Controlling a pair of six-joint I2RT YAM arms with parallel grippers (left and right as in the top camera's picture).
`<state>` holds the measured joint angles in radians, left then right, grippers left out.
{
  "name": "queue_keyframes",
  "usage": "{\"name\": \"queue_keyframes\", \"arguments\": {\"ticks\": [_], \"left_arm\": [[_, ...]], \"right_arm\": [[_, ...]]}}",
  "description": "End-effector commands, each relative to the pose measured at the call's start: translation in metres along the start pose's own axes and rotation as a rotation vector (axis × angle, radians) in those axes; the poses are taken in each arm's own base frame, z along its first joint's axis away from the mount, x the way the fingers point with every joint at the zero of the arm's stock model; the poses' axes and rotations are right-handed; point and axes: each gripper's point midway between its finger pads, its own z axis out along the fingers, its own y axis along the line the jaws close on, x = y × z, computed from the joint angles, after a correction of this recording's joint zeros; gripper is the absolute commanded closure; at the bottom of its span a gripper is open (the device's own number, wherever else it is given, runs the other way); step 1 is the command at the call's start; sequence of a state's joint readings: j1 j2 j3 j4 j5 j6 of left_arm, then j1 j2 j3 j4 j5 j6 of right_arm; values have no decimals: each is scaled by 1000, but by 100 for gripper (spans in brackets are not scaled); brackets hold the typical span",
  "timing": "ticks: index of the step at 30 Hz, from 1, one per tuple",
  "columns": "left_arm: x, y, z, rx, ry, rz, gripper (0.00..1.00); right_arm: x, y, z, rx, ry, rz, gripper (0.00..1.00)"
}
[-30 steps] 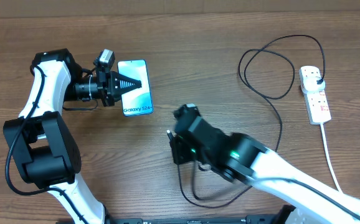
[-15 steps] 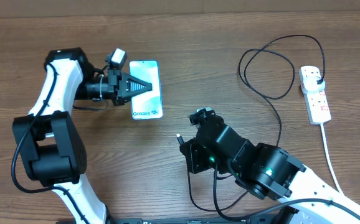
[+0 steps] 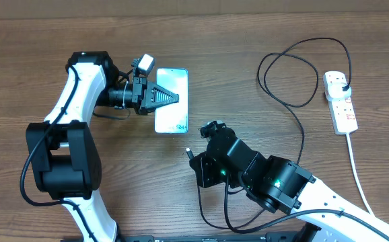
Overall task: Plug charger to phone and switch on socket
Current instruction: 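Lift the connector toward the phone's bottom held by the left gripper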
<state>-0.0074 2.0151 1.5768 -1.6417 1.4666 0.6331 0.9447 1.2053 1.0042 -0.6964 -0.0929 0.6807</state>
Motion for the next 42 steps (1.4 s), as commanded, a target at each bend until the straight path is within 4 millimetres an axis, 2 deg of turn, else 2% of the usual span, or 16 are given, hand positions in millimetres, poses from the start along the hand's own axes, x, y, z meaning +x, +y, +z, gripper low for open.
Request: {"name": "queue_keyframes", "arguments": {"ticks": [1, 9, 23, 30, 34, 38, 42], "left_arm": [[-3, -9, 6, 47, -17, 43, 96], [0, -10, 14, 50, 7, 57, 96], [-5, -15, 15, 82, -14, 51, 95], [-6, -17, 15, 98, -17, -94, 96], [-6, -17, 15, 98, -13, -175, 96], [-6, -17, 15, 99, -11, -218, 96], [-6, -17, 15, 99, -8, -271, 96]], "right_arm": [[0, 5, 0, -25, -2, -1, 96], [0, 5, 0, -26, -3, -1, 96], [6, 16, 0, -83, 39, -4, 96], [-14, 33, -2, -151, -46, -20, 96], [-31, 31, -4, -123, -133, -19, 96], [-39, 35, -5, -140, -168, -22, 96], [-48, 30, -7, -106, -218, -16, 96]]}}
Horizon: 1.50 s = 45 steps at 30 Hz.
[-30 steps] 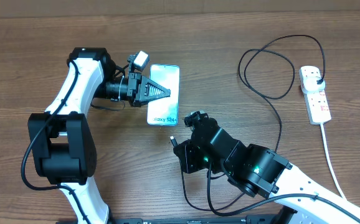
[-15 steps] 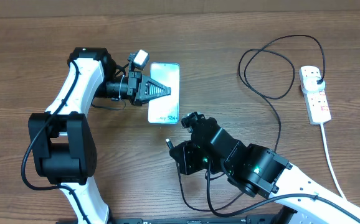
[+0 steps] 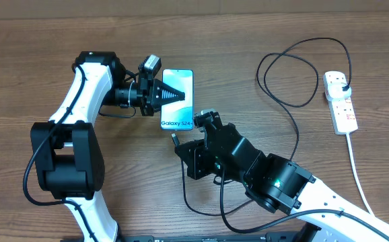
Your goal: Plug charger to phone and switch on socket
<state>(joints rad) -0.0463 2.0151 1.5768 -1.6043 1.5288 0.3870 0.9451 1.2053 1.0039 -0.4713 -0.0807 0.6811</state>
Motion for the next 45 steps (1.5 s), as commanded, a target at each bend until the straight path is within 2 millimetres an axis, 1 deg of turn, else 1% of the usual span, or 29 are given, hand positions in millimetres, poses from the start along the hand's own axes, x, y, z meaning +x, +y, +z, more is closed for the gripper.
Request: {"name": "queue_keyframes", "arguments": {"ticks": [1, 7, 11, 16, 19, 23, 30, 36, 39, 42, 45], "left_arm": [[-2, -9, 2, 47, -11, -69, 96], [-2, -8, 2, 47, -11, -67, 96], [-6, -7, 2, 47, -12, -10, 96], [-11, -6, 2, 47, -12, 31, 96], [-17, -4, 2, 47, -12, 50, 96], [-22, -3, 2, 47, -10, 8, 96], [-24, 0, 2, 28, -8, -59, 96], [-24, 7, 2, -12, -7, -54, 96], [-27, 9, 2, -24, -10, -75, 96], [-32, 10, 2, -27, -14, -87, 96], [-35, 21, 1, -93, -25, -164, 96]], "right_arm": [[-9, -7, 0, 45, -54, 1, 96], [-15, -11, 0, 66, -91, 31, 96], [-21, -8, -1, 58, -117, 30, 96], [-21, -10, 0, 68, -116, 30, 96], [-17, -11, 2, 69, -97, 24, 96], [-11, -13, 7, 72, -69, 18, 96], [-13, -26, 16, 135, -84, 17, 96], [-15, -23, 18, 123, -90, 16, 96], [-10, -21, 19, 107, -62, 17, 96], [-9, -14, 15, 87, -60, -2, 96], [-20, -11, 3, 112, -129, -23, 96]]}}
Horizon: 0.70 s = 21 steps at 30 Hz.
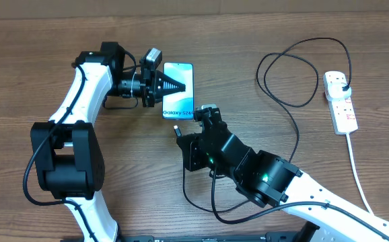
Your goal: Plug charger to phone and switch on socket
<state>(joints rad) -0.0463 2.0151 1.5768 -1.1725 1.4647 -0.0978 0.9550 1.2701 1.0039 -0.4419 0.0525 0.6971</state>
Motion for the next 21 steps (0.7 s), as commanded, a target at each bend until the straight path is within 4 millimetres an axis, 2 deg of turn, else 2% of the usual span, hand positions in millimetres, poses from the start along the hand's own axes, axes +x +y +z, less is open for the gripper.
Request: {"name": "queue_keyframes", "arguments": {"ticks": [1, 4, 9, 16, 21], "left_arm": [[-1, 10, 2, -65, -7, -147, 96], [-1, 21, 2, -126, -20, -215, 96], [-1, 17, 4, -103, -11, -201, 96], [-8, 15, 6, -102, -16, -131, 96], [-11, 11, 10, -81, -11, -78, 96]], "right_arm": [[-18, 8, -20, 8, -101, -31, 96], [-22, 5, -25, 27, -128, -20, 96], [-14, -9, -17, 87, -107, 56, 96], [-13, -5, 1, 75, -98, 72, 96], [-14, -4, 3, 71, -103, 70, 96]]}}
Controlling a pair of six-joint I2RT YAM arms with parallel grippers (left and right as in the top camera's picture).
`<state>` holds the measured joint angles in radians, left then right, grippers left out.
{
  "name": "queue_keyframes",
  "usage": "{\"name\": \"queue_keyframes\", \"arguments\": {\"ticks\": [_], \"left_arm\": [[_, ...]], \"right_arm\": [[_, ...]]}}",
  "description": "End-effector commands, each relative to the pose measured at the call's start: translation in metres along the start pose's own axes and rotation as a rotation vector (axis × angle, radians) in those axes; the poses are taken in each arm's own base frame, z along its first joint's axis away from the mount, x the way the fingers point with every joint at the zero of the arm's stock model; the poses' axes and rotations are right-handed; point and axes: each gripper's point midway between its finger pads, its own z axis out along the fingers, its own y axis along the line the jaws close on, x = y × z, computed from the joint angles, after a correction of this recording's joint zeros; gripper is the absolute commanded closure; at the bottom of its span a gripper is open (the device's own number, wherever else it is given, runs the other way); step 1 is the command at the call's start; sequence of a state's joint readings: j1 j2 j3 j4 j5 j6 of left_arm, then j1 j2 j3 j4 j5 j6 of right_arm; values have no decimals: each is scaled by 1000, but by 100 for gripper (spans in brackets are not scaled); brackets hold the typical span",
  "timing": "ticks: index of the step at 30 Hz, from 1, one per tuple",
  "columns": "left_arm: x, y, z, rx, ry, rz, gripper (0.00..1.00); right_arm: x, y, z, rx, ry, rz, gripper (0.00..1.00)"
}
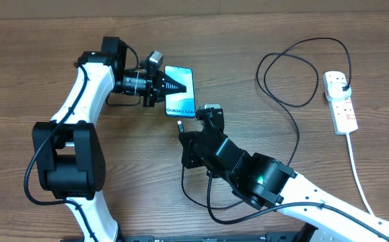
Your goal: Plug charger to phone and switch on socket
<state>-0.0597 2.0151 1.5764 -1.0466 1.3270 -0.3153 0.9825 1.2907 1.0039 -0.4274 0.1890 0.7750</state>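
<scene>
The phone [184, 94] has a lit screen reading "Galaxy S24" and lies left of centre, tilted a little. From its left side my left gripper [175, 87] is shut on it, the dark fingers covering the left half of the screen. Just below the phone's lower edge, my right gripper [184, 133] is shut on the black charger plug [180, 125], whose tip points up at the phone. The black cable [301, 128] loops right to the white power strip [340, 101], where the charger adapter [343, 85] sits in a socket. The strip's switch state cannot be made out.
The wooden table [33, 60] carries everything. Slack cable hangs in loops under the right arm [262, 181] and curls at the upper right. The strip's own white lead [357, 175] runs down the right edge.
The phone and my left gripper have shifted slightly right and tilted a bit more. My right gripper has moved a little right and up, with the plug tip now closer under the phone's lower edge.
At first my left gripper held the phone while my right gripper held the plug well below and to the right of it. Then the plug was nearer the phone's lower edge, the phone a little higher. Now the tip sits just beneath that edge.
</scene>
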Motion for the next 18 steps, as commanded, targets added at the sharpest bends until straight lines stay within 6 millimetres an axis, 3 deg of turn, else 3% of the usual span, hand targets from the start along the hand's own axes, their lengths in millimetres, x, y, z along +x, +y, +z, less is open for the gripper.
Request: {"name": "queue_keyframes", "arguments": {"ticks": [1, 6, 18], "left_arm": [[4, -14, 5, 67, 30, 33, 96], [6, -25, 3, 133, 43, 111, 96], [6, -26, 3, 136, 45, 109, 96]], "right_arm": [[-6, 6, -2, -11, -22, 12, 96], [-10, 4, -1, -11, -33, 25, 96], [-18, 5, -2, -11, -68, 42, 96]]}}
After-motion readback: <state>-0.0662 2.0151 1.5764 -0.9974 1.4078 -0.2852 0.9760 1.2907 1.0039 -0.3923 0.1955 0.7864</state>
